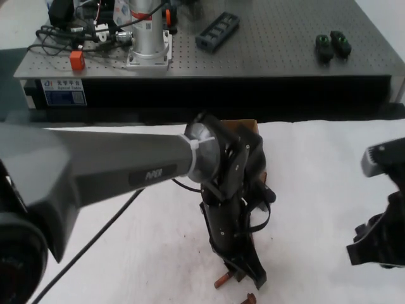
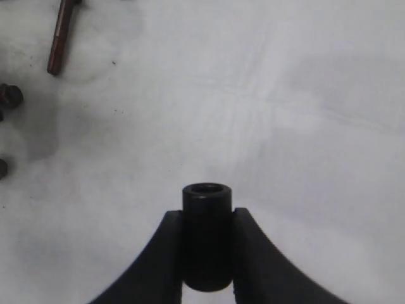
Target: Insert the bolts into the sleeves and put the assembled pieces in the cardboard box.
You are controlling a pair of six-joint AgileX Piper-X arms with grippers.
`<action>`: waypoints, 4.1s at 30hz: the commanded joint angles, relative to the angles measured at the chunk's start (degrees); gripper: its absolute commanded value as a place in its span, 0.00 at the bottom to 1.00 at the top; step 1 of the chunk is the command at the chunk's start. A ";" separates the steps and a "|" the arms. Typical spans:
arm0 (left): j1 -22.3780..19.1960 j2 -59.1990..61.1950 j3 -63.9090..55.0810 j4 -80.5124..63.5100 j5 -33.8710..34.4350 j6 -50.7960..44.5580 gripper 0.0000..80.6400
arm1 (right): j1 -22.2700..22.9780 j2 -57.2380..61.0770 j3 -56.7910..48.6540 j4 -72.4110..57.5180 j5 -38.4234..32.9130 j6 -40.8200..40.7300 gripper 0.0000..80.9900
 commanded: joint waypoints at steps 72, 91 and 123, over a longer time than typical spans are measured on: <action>12.15 -31.83 22.65 -49.53 18.71 -37.72 0.01 | 16.64 13.49 4.98 -60.76 -22.25 35.10 0.03; 12.15 -31.83 22.65 -49.09 20.72 -37.92 0.43 | 16.53 13.52 4.98 -67.16 -21.40 33.28 0.03; 14.35 -31.69 33.27 -38.86 7.98 -26.50 0.55 | 9.07 66.13 -44.00 -33.05 -5.83 14.09 0.00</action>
